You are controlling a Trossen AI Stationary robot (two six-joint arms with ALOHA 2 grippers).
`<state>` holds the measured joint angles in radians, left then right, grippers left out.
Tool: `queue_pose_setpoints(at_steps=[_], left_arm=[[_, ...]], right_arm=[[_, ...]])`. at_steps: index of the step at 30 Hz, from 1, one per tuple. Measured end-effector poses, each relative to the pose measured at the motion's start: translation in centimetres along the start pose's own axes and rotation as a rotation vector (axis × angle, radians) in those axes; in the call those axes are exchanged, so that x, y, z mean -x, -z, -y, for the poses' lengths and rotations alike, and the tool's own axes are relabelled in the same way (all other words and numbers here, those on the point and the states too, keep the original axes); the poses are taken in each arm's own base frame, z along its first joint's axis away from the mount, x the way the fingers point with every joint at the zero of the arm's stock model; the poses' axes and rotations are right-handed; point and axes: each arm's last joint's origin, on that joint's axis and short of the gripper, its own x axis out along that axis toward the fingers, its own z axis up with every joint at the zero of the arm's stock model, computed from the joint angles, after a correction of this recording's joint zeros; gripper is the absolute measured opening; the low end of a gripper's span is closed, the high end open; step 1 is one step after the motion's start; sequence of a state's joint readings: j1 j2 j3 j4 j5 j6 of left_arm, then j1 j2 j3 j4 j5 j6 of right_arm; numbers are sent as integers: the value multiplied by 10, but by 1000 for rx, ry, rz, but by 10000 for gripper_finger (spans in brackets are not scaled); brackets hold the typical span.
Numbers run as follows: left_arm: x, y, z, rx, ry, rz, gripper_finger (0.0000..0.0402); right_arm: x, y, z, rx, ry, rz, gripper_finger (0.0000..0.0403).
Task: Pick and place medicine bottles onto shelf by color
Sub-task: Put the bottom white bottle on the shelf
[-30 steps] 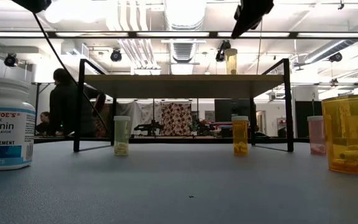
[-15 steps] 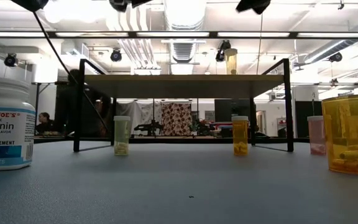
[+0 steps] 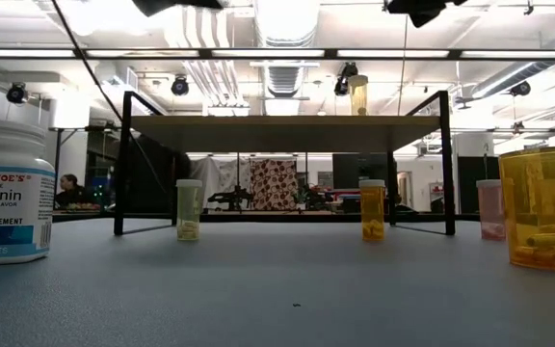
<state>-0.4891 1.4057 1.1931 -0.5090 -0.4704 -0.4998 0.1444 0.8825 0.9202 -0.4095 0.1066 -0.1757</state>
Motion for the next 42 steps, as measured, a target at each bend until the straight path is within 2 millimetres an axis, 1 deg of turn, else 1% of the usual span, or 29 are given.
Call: queue_pose_setpoints(at_steps=[4, 9, 11, 13, 18, 21, 23, 27, 31, 42], left_arm=[[8, 4, 10, 67, -34, -264, 222], [10, 19, 18, 131, -37, -548, 222], [8, 24, 21, 164, -24, -611, 222], [5, 31, 21, 160, -22, -653, 222], [-6, 46, 21, 126, -53, -709, 222], [-11, 55, 19, 145, -72, -752, 222], [-12, 58, 19, 162, -59, -779, 222], [-14, 60, 19, 190, -59, -772, 222], [-21, 66, 21, 201, -20, -737, 222], [-30, 82, 17, 175, -18, -738, 222]], right_arm=[[3, 5, -1, -8, 1, 6, 13], [4, 10, -1, -18, 0, 3, 13], [4, 11, -2, -19, 0, 2, 13], [3, 12, -2, -19, 0, 7, 13], [3, 11, -2, -20, 1, 14, 13], [4, 9, -1, -18, 1, 19, 13], [5, 8, -1, -10, 2, 23, 13], [6, 8, -1, -10, 2, 27, 13], [6, 8, -1, -10, 0, 27, 13], [5, 8, -1, -9, -1, 20, 13]])
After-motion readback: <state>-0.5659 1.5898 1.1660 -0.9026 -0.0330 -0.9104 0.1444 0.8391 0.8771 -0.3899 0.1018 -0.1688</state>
